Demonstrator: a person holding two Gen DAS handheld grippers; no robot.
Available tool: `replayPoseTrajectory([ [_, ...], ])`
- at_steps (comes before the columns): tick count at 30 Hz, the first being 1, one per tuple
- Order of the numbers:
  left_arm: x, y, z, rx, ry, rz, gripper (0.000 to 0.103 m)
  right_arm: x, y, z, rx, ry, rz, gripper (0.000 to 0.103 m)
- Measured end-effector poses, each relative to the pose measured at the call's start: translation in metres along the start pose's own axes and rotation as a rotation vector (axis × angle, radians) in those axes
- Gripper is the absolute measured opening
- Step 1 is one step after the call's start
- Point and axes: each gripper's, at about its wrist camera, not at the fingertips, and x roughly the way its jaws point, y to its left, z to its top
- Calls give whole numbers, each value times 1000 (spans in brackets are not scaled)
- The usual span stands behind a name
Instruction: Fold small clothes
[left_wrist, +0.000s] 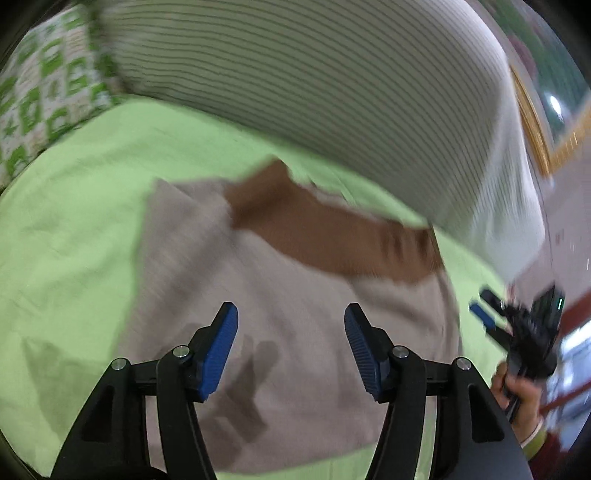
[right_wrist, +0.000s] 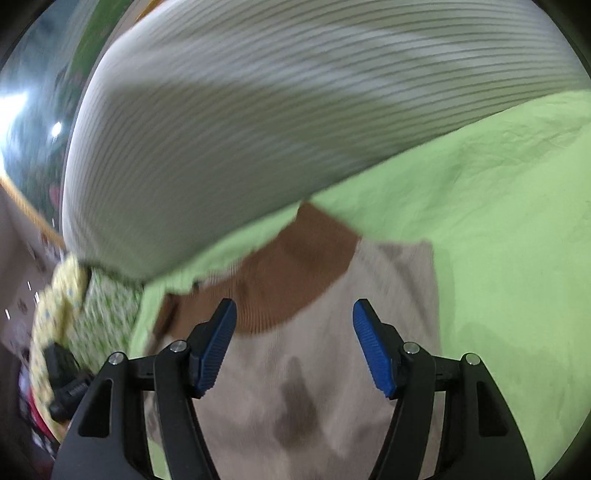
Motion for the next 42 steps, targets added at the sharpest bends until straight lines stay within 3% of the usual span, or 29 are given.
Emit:
replayPoseTrajectory([
  [7, 27, -55, -31, 249, 44, 7, 63, 28, 53, -41, -277, 98, 9, 65],
  [8, 29, -58, -30, 267, 43, 7, 63, 32, 63, -46, -345, 95, 14, 64],
  [9, 35, -60, -31, 297, 45, 9, 63, 36, 71, -49, -392, 93, 14, 55],
  [10, 37, -60, -30, 309, 47, 8, 63, 41, 78, -51, -434, 97, 20, 41],
  [12, 45, -56, -26, 323, 52, 7, 63, 54, 86, -54, -485, 126, 41, 25],
  [13, 51, -53, -25, 332, 52, 10, 63, 59, 88, -54, -501, 143, 47, 22],
  [17, 71, -40, -18, 350, 40, 80, 63, 85, 96, -63, -604, 206, 86, 22],
  [21, 81, -20, 2, 296, 9, 116, 65, 114, 94, -65, -662, 241, 34, 18],
  [24, 82, -1, 23, 227, -24, 142, 63, 123, 83, -45, -599, 214, 22, 15],
  [26, 85, 15, 37, 167, -25, 155, 51, 126, 75, -29, -566, 178, -28, 15],
  [27, 85, 23, 43, 138, -25, 146, 46, 126, 70, -23, -545, 167, -40, 11],
  [28, 85, 30, 48, 110, -28, 130, 44, 128, 63, -15, -518, 159, -54, 0],
  [29, 84, 35, 51, 90, -29, 120, 41, 128, 59, -11, -510, 154, -76, 0],
  [33, 76, 48, 53, 39, -47, 68, 40, 116, 40, 4, -448, 86, -151, 0],
  [35, 68, 54, 51, 12, -62, 41, 40, 105, 7, 18, -277, 58, -111, 0],
  [36, 64, 57, 50, 2, -67, 33, 40, 101, -7, 22, -226, 49, -152, 0],
  [37, 61, 62, 48, -7, -75, 32, 40, 96, -22, 27, -185, 40, -191, 0],
  [39, 55, 71, 48, -26, -95, 109, 39, 87, -43, 31, -119, 23, -221, 0],
  [40, 50, 83, 47, -78, -103, 92, 39, 83, -51, 33, -112, 21, -284, 0],
  [42, 42, 96, 47, -137, -109, 58, 39, 75, -60, 34, -78, 9, -266, 0],
])
